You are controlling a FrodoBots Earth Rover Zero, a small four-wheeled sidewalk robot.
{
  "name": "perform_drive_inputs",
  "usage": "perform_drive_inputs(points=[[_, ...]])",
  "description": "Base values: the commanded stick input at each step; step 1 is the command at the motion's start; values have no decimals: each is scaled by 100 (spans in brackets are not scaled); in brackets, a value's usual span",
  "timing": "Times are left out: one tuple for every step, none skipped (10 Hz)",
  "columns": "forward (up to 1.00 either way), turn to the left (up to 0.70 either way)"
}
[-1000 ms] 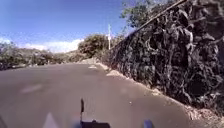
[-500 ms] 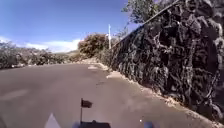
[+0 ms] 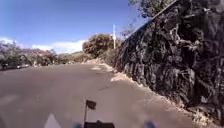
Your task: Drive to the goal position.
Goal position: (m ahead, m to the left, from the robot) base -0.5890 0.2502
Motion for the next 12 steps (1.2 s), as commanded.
perform_drive_inputs(points=[[100,28],[100,4],[100,18],[100,33],[100,38],[100,33],[100,28],[100,10],[100,24],[100,38],[100,12],[100,6]])
